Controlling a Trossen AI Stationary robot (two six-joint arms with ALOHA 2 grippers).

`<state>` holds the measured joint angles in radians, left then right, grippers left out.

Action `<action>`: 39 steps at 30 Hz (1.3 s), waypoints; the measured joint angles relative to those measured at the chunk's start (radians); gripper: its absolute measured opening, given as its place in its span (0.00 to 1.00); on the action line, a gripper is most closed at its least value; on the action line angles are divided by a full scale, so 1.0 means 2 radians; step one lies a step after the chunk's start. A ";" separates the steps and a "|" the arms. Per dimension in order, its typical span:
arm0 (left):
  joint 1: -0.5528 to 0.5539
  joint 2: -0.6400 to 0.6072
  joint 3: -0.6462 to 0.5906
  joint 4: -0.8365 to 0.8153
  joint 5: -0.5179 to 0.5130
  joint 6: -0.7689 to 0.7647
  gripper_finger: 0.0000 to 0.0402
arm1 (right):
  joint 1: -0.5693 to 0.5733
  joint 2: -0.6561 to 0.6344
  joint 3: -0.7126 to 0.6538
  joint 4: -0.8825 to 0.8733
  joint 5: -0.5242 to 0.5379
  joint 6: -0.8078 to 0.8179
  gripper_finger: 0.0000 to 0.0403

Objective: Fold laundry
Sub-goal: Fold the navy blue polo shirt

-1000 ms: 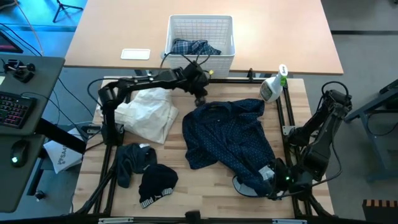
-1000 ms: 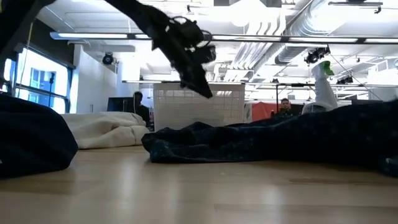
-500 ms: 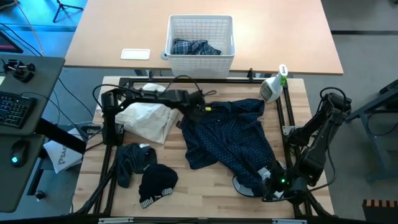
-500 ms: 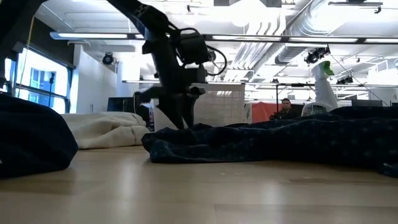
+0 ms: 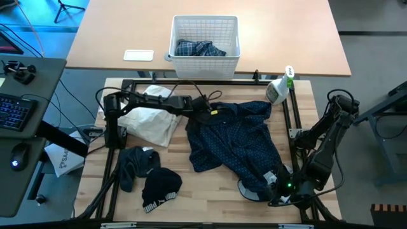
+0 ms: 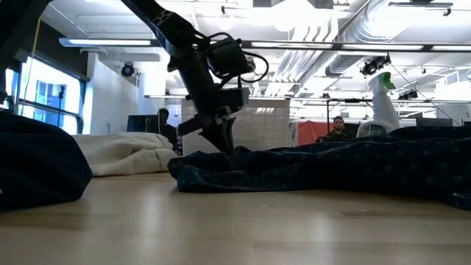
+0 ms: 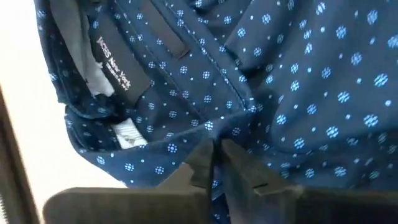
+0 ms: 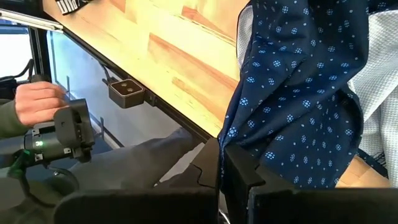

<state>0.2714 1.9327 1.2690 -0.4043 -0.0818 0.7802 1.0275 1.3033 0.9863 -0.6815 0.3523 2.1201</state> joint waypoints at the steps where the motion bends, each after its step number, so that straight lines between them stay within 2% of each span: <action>1: 0.002 0.000 0.000 0.002 0.008 -0.013 0.02 | 0.000 0.000 0.000 0.000 0.000 0.000 0.00; 7: 0.028 -0.001 0.011 0.018 0.000 -0.141 0.00 | 0.000 0.000 0.000 0.000 0.001 0.009 0.00; 12: 0.090 -0.001 0.037 0.030 -0.002 -0.268 0.00 | 0.000 0.000 0.000 0.001 0.001 0.009 0.00; 18: 0.171 -0.001 0.040 0.002 0.001 -0.387 0.00 | 0.000 0.000 0.000 0.002 0.001 0.009 0.00; 22: 0.204 -0.001 0.040 -0.016 -0.001 -0.442 0.00 | 0.000 0.000 0.000 -0.003 0.001 0.009 0.00; 25: 0.216 -0.001 0.042 -0.027 0.015 -0.436 0.00 | 0.000 0.000 0.000 -0.010 0.001 0.009 0.00; 28: 0.224 -0.001 0.062 -0.091 0.031 -0.396 0.04 | 0.000 0.000 0.000 -0.010 0.002 0.010 0.00; 35: 0.238 -0.003 0.116 -0.248 0.033 -0.323 0.24 | -0.011 0.002 0.000 0.007 0.029 -0.014 0.00; 39: 0.235 -0.026 0.116 -0.298 0.141 -0.285 0.31 | -0.031 0.007 0.000 0.030 0.024 -0.083 0.00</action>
<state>0.7407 1.8799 1.5015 -0.9997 0.2011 0.2103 0.9646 1.3176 0.9863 -0.6209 0.3994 1.9545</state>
